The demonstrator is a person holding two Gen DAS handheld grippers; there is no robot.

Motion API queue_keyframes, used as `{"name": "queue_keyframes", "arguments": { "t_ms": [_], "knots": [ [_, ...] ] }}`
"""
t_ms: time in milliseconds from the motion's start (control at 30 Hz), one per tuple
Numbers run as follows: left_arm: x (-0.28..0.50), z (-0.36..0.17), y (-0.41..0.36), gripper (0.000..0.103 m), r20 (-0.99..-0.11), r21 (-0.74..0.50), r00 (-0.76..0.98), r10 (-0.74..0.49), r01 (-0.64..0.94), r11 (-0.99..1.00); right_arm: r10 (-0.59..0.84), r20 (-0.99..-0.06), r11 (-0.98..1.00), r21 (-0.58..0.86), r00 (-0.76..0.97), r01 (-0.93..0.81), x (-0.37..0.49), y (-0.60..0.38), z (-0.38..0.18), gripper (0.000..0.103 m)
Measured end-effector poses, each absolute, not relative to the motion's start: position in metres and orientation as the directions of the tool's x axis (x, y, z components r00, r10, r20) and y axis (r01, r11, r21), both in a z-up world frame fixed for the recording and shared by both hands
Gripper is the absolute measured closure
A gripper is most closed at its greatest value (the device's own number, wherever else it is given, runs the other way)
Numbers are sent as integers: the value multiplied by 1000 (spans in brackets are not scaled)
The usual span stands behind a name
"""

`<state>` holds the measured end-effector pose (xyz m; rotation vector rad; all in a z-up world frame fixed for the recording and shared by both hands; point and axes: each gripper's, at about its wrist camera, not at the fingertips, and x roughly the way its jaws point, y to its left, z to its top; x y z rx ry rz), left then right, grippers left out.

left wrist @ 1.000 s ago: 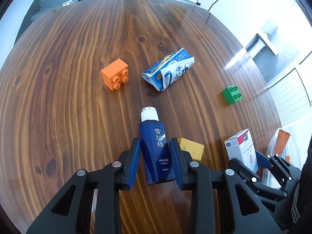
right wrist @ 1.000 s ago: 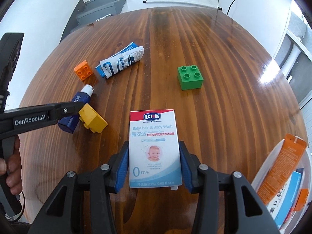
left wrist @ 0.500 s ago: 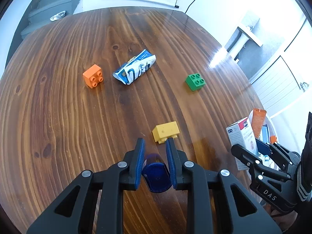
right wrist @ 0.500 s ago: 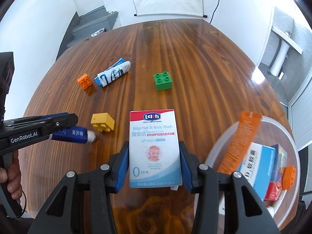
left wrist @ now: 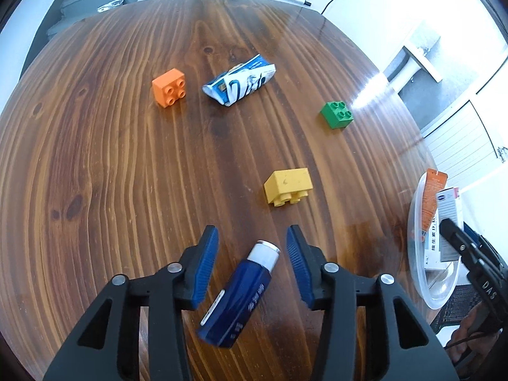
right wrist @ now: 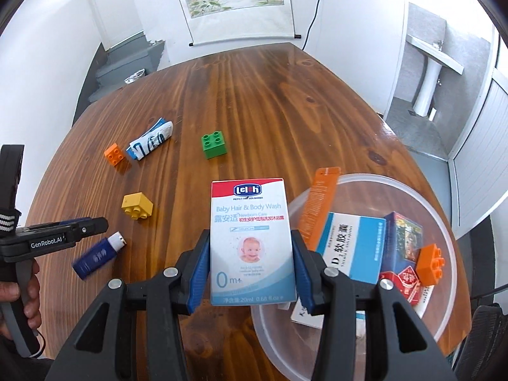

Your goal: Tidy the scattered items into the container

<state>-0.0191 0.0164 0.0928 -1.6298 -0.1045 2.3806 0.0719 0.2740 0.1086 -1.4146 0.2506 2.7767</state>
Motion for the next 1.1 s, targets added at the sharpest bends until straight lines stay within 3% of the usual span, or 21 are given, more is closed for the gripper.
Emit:
{"name": "queue_keyframes", "arguments": {
  "t_ms": [700,900,1100],
  "knots": [
    [12,73,19,53,-935,-172,-266,234,-237,-956,53,-836,-953,121,-546,-278,91,324,88,50],
    [15,70,26,53,-935,-184,-248,253,-271,-945,86,-820,-954,96,-565,-284,94,323,94,41],
    [15,60,35,53,-948,-145,-230,218,-294,-945,100,-806,-955,88,-583,-285,98,322,99,41]
  ]
}}
